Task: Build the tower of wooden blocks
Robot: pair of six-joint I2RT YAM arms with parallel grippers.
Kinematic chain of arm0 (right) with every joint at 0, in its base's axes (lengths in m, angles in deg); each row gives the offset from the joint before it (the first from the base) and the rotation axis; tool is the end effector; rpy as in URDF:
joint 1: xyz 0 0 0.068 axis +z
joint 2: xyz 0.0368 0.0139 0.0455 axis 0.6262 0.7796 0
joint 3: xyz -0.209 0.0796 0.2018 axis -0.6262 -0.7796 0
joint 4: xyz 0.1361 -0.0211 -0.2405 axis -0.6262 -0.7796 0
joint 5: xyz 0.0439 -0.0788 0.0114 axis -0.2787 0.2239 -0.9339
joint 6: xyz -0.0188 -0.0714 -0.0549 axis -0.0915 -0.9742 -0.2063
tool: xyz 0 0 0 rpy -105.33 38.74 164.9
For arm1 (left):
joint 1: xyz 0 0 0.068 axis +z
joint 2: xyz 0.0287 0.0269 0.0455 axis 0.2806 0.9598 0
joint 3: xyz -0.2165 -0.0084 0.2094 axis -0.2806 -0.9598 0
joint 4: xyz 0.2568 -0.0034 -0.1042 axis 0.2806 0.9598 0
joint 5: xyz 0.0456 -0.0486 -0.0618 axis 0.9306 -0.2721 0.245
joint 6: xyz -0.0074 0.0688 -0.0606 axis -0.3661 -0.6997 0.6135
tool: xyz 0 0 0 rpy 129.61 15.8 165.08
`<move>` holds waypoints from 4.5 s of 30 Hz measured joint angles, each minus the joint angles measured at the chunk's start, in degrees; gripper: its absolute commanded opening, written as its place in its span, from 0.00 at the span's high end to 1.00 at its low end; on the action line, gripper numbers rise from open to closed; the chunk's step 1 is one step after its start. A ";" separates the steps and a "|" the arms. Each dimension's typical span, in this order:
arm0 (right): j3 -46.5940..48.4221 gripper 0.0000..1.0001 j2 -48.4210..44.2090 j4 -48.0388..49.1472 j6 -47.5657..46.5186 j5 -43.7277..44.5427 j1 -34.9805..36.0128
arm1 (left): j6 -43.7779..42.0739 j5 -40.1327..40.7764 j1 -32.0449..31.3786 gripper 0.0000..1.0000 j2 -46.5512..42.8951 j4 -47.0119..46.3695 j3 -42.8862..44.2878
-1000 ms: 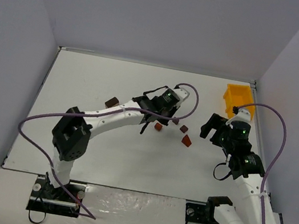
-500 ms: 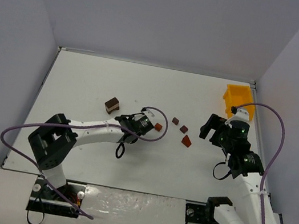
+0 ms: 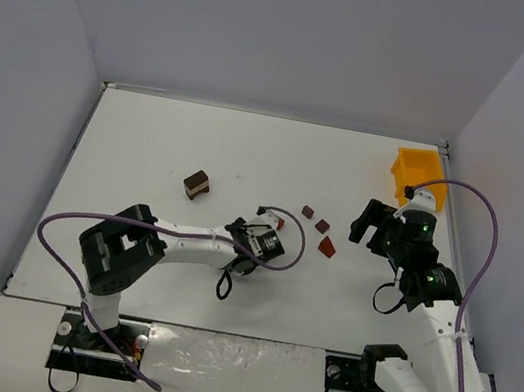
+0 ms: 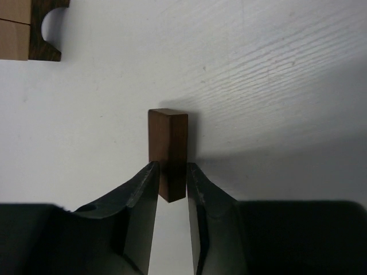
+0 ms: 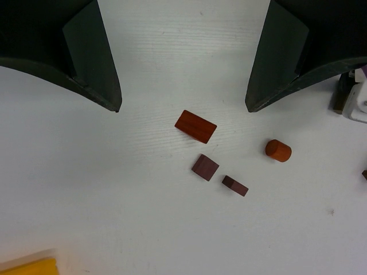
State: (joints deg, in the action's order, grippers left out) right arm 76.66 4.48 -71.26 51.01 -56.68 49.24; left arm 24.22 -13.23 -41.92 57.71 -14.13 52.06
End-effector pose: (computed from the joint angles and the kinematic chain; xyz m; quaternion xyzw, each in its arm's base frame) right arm 0.2317 0.0456 0.3177 0.0452 0.8180 0.1548 0.5522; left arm 0.2414 -0.2940 0.1423 0.1944 0.9100 0.1082 0.3497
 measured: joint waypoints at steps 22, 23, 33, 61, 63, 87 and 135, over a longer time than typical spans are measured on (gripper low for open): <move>-0.02 0.13 0.44 0.02 0.00 -0.63 0.00 | 5.21 -16.95 8.50 0.53 -17.04 -1.92 1.74; -0.02 0.13 0.42 0.02 0.00 -0.68 0.00 | 4.88 -18.25 9.72 0.53 -17.07 -2.26 1.70; -0.06 0.13 0.05 0.01 -0.10 -1.24 0.00 | 2.46 -29.72 13.99 0.53 -12.21 -2.97 -1.20; -0.06 0.05 -0.02 0.02 -0.66 -1.53 0.00 | -0.39 -33.99 16.60 0.62 -5.79 -1.76 -1.19; -0.06 0.05 -0.02 0.00 -0.66 -1.55 0.00 | -0.43 -34.14 16.64 0.63 -5.79 -1.74 -1.17; -0.06 0.00 -0.02 0.02 -1.27 -1.53 0.00 | -0.69 -34.17 17.05 0.66 -5.57 -1.20 -0.15; 2.19 0.00 1.49 0.04 -4.88 -4.43 0.00 | -32.86 -45.32 38.24 1.00 -10.83 13.62 22.87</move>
State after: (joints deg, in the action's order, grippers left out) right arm 78.85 5.97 -71.22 46.12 -61.11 49.23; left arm -8.64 -58.55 -3.69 46.88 -0.51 74.94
